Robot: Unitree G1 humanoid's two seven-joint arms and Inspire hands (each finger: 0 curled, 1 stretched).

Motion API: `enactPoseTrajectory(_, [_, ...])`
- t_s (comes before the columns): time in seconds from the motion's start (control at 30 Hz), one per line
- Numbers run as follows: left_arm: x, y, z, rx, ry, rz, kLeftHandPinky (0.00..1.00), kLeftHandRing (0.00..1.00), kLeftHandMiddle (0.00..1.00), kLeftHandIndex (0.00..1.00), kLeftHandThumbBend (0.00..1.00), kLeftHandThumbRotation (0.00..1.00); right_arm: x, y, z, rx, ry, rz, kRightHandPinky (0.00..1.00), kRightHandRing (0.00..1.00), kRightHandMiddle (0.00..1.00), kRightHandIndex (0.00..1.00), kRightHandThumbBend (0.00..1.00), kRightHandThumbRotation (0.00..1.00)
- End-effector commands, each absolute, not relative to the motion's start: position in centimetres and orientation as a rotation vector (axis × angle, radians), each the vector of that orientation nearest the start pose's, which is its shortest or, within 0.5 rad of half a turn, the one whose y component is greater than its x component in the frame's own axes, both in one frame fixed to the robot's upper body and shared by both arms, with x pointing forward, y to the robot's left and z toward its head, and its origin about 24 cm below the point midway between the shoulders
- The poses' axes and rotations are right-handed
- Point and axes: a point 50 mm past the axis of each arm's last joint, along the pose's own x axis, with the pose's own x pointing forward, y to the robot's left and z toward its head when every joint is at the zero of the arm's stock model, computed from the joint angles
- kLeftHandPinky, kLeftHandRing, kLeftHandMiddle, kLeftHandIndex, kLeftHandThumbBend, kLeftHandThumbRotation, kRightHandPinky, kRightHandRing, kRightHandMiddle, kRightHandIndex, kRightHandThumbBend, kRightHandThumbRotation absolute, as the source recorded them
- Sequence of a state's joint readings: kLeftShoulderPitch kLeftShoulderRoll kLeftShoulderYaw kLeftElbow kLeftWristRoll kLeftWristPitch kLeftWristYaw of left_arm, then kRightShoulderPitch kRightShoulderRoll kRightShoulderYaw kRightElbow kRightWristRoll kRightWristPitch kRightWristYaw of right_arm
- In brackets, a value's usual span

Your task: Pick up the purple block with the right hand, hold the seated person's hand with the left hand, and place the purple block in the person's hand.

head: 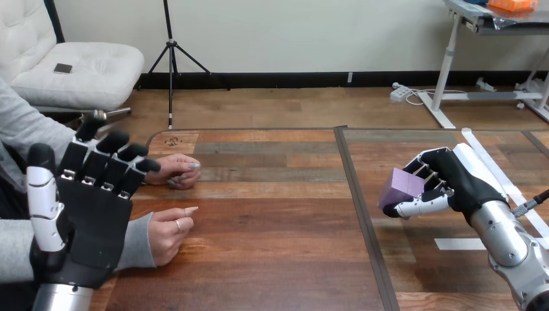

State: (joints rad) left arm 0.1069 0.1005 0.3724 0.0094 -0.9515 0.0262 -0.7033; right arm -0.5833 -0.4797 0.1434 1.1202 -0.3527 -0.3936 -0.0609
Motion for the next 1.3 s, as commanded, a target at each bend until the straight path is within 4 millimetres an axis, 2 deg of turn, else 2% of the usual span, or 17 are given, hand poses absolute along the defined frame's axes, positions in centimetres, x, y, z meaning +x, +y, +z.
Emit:
enactPoseTrajectory(0.0, [22.4, 23.8, 7.0, -0.702, -0.440, -0.323, 0.86, 0.94, 0.95, 0.90, 0.66, 0.58, 35.1, -25.8, 6.1, -0.858, 0.060, 0.020, 0.37, 0.41, 0.45, 0.47, 0.83, 0.00])
enactPoseTrajectory(0.13, [22.4, 23.9, 7.0, -0.647, -0.438, -0.310, 0.89, 0.95, 0.95, 0.90, 0.66, 0.59, 35.1, -25.8, 6.1, -0.849, 0.059, 0.015, 0.37, 0.40, 0.45, 0.47, 0.83, 0.00])
enactPoseTrajectory(0.3, [22.3, 23.8, 7.2, -0.544, -0.441, -0.284, 0.96, 0.96, 0.95, 0.92, 0.63, 0.66, 35.1, -25.8, 6.1, -0.845, 0.058, 0.013, 0.37, 0.40, 0.45, 0.47, 0.83, 0.00])
enactPoseTrajectory(0.53, [22.2, 23.8, 7.9, -0.306, -0.438, -0.276, 0.99, 0.99, 0.97, 0.95, 0.62, 0.71, 35.0, -25.8, 5.9, -0.833, 0.060, 0.018, 0.37, 0.40, 0.44, 0.46, 0.83, 0.00])
enactPoseTrajectory(0.6, [22.1, 23.9, 8.0, -0.255, -0.431, -0.280, 1.00, 0.99, 0.99, 0.96, 0.68, 0.72, 35.0, -25.8, 5.9, -0.831, 0.061, 0.019, 0.37, 0.41, 0.44, 0.46, 0.83, 0.00])
enactPoseTrajectory(0.8, [22.0, 24.1, 8.7, 0.002, -0.423, -0.276, 1.00, 1.00, 1.00, 0.99, 0.76, 0.73, 35.0, -25.7, 5.8, -0.845, 0.061, 0.026, 0.38, 0.41, 0.45, 0.46, 0.83, 0.00])
enactPoseTrajectory(0.93, [22.2, 24.5, 9.4, 0.293, -0.440, -0.246, 0.99, 0.98, 0.98, 0.98, 0.87, 0.75, 35.0, -25.6, 5.8, -0.841, 0.061, 0.029, 0.39, 0.42, 0.45, 0.46, 0.83, 0.00])
enactPoseTrajectory(1.03, [22.2, 24.5, 9.8, 0.441, -0.444, -0.242, 0.95, 0.96, 0.97, 0.98, 0.94, 0.78, 35.0, -25.5, 5.8, -0.840, 0.054, 0.034, 0.39, 0.42, 0.45, 0.46, 0.83, 0.00])
enactPoseTrajectory(1.13, [22.4, 24.5, 10.1, 0.504, -0.455, -0.251, 0.90, 0.93, 0.95, 0.95, 0.97, 0.78, 35.1, -25.4, 5.9, -0.845, 0.054, 0.035, 0.39, 0.42, 0.45, 0.46, 0.83, 0.00])
enactPoseTrajectory(1.27, [22.5, 24.5, 10.2, 0.560, -0.441, -0.285, 0.87, 0.93, 0.95, 0.94, 0.99, 0.69, 35.1, -25.3, 5.9, -0.848, 0.055, 0.035, 0.39, 0.42, 0.45, 0.47, 0.83, 0.00])
